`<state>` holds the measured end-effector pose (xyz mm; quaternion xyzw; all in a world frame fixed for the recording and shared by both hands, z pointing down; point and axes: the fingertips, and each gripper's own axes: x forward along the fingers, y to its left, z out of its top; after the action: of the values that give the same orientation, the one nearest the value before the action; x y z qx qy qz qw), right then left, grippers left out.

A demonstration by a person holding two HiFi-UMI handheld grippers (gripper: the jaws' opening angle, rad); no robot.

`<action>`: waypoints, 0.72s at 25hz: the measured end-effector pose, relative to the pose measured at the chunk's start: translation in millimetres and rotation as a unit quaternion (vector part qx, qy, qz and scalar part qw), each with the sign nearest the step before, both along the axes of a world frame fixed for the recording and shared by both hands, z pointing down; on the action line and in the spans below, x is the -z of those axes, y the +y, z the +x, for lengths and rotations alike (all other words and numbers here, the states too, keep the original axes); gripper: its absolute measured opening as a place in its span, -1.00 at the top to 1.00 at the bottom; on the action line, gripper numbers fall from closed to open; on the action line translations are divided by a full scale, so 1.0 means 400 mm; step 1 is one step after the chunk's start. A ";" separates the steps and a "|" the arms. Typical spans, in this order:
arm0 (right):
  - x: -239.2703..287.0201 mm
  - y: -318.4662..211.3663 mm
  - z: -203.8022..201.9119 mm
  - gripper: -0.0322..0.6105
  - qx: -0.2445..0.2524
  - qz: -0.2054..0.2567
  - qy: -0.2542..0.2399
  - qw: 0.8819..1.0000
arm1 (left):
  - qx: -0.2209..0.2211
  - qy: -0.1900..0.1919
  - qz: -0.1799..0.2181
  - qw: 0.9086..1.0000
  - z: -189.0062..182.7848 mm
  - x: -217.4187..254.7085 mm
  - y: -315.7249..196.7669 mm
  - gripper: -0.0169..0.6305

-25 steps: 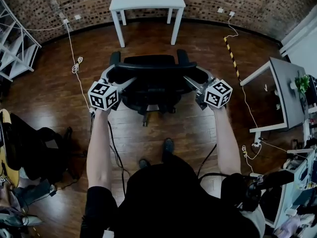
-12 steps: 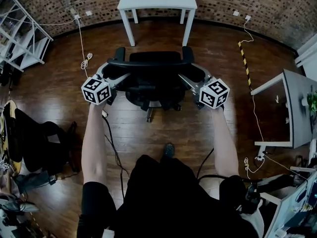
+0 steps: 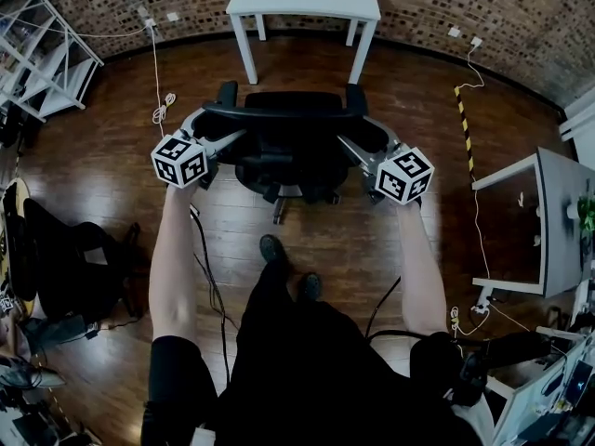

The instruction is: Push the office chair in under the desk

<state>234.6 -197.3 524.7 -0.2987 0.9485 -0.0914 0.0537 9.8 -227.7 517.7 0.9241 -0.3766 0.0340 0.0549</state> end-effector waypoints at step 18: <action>0.006 -0.251 -0.162 0.14 -0.028 -0.003 0.005 1.000 | -0.032 0.008 0.004 0.999 -0.167 0.026 -0.269 -0.68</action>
<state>169.8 -297.9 522.4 -0.3255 0.9398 -0.0908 0.0503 -57.1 -335.3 507.4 0.9360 -0.3468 0.0273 0.0533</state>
